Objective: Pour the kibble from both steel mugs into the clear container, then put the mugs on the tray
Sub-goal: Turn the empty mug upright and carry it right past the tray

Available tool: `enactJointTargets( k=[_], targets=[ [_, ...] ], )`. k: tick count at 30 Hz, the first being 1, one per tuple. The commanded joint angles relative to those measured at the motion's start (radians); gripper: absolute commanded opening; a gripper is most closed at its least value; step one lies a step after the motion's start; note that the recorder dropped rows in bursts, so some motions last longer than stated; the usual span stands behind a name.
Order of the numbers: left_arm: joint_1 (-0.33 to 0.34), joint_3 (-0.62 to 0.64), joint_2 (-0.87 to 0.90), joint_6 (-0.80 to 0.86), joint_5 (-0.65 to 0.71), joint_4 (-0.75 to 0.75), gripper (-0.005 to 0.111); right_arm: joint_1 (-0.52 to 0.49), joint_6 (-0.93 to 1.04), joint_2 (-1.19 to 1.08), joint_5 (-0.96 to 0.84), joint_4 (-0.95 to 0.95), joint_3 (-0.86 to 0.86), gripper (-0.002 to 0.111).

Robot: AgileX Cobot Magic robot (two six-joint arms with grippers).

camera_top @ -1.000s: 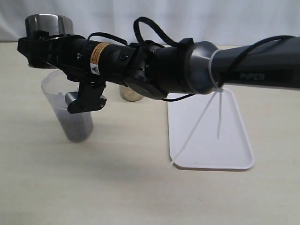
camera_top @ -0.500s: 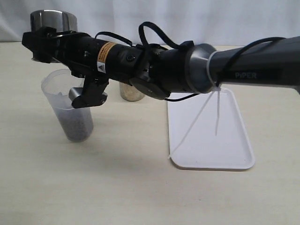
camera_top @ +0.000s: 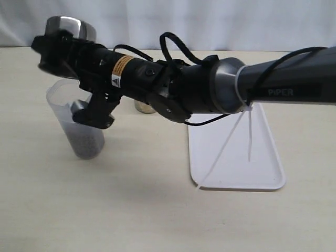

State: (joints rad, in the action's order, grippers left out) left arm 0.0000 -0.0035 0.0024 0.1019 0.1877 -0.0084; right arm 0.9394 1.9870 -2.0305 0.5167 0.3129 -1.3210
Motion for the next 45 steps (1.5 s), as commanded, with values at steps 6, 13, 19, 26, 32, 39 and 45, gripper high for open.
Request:
enactJointTargets(
  k=[6, 13, 19, 26, 32, 39, 45],
  targets=[
    [-0.001, 0.003, -0.002, -0.001, -0.008, -0.003, 0.0, 0.016, -0.387, 0.138, 0.223, -0.776, 0.073, 0.005],
    [-0.001, 0.003, -0.002, -0.001, -0.004, -0.003, 0.0, -0.101, -0.783, 0.298, -0.082, -0.763, 0.203, 0.005],
    [-0.001, 0.003, -0.002, -0.001, -0.003, -0.003, 0.0, -0.314, -1.42, 0.35, -0.084, -0.283, 0.404, 0.005],
    [-0.001, 0.003, -0.002, -0.001, -0.003, -0.003, 0.0, -0.699, -2.127, 0.35, 0.247, 0.332, 0.567, 0.005],
    [-0.001, 0.003, -0.002, -0.001, -0.003, -0.003, 0.0, -0.889, -2.138, 0.341, 0.25, 0.408, 0.655, 0.005],
    [-0.001, 0.003, -0.002, -0.001, -0.007, -0.003, 0.0, -1.046, -2.101, 0.235, 0.388, 0.414, 0.74, 0.005],
    [-0.001, 0.003, -0.002, -0.001, -0.007, -0.003, 0.0, -1.127, -2.101, 0.08, 0.463, 0.414, 0.746, 0.005]
  ],
)
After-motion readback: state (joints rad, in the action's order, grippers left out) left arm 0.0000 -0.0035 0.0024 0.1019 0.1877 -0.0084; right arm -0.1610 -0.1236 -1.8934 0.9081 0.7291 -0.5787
